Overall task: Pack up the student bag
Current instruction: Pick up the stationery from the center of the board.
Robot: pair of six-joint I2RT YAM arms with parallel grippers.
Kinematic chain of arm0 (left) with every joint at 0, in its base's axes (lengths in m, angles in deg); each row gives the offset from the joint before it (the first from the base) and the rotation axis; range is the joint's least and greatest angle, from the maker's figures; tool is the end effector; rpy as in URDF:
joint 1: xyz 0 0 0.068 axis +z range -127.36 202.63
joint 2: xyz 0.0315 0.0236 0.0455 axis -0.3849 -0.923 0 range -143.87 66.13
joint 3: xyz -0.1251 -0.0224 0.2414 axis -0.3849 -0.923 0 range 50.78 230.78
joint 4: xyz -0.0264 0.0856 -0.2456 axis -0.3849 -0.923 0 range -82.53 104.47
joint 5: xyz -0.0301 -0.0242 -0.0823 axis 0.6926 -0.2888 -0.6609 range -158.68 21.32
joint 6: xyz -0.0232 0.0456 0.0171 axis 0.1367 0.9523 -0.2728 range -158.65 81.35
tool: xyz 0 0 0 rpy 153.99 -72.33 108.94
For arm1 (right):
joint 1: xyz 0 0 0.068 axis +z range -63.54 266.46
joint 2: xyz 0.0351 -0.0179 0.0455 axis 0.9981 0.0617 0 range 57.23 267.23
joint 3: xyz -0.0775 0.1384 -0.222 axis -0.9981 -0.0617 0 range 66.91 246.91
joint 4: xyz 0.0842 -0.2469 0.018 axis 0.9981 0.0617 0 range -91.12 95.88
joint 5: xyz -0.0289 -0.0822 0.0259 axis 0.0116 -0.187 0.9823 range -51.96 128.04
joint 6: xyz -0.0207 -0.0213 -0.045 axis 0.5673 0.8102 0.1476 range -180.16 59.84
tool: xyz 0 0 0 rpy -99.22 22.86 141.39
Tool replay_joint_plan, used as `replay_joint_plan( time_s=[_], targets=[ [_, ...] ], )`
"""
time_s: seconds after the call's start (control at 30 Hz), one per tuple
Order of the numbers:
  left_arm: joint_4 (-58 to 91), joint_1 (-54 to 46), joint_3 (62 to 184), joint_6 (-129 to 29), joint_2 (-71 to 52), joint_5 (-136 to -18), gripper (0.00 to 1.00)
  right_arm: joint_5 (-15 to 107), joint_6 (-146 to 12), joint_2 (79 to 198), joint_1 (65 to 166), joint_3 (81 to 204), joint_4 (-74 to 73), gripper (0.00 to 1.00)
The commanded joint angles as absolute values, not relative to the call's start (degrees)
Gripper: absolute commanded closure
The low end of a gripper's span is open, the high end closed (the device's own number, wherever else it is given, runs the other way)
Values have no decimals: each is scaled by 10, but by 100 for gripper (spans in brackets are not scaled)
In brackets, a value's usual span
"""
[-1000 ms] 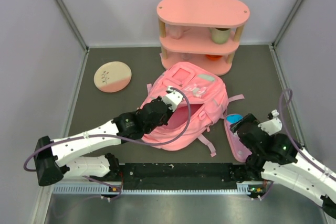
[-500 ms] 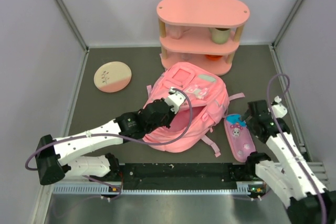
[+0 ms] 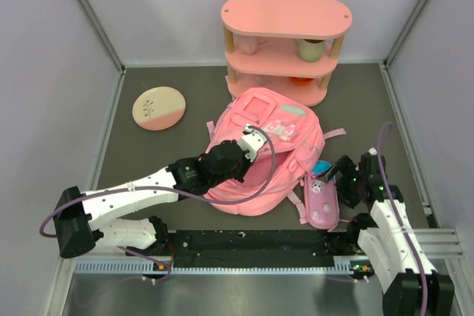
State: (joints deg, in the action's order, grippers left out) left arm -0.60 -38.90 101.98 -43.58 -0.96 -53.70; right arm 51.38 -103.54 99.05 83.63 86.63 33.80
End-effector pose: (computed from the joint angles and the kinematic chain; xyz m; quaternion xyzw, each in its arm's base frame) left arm 0.1330 -0.2261 0.2916 0.3525 0.7901 -0.1728 0.4709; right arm 0.1323 0.0017 0.1619 0.3433 0.8890 0.2022 0.2258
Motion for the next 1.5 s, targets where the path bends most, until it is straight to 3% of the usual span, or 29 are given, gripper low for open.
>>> replay_joint_plan(
  time_s=[0.0, 0.2, 0.4, 0.47, 0.6, 0.63, 0.73, 0.97, 1.23, 1.47],
  targets=[
    [56, -384, 1018, -496, -26, -572, 100, 611, -1065, 911, 837, 820, 343, 1],
    [69, -385, 1006, -566, -73, -660, 100, 656, -1103, 875, 880, 782, 298, 3],
    [88, -391, 1006, -580, -96, -663, 100, 658, -1100, 964, 944, 790, 229, 9],
    [86, -390, 1010, -577, -97, -656, 100, 656, -1100, 993, 946, 789, 203, 31],
    [74, -391, 1023, -569, -99, -645, 100, 633, -1108, 975, 945, 792, 191, 53],
    [70, -391, 1025, -569, -97, -642, 100, 629, -1110, 963, 946, 794, 191, 71],
    [63, -390, 1032, -568, -95, -632, 100, 619, -1125, 911, 946, 796, 191, 91],
    [64, -389, 1042, -565, -91, -617, 100, 611, -1147, 867, 946, 788, 184, 100],
    [20, -381, 1096, -541, -91, -563, 100, 460, -1136, 783, 946, 936, 447, 100],
    [2, -380, 1153, -511, -74, -516, 100, 423, -1156, 739, 946, 1032, 548, 100]
  ],
)
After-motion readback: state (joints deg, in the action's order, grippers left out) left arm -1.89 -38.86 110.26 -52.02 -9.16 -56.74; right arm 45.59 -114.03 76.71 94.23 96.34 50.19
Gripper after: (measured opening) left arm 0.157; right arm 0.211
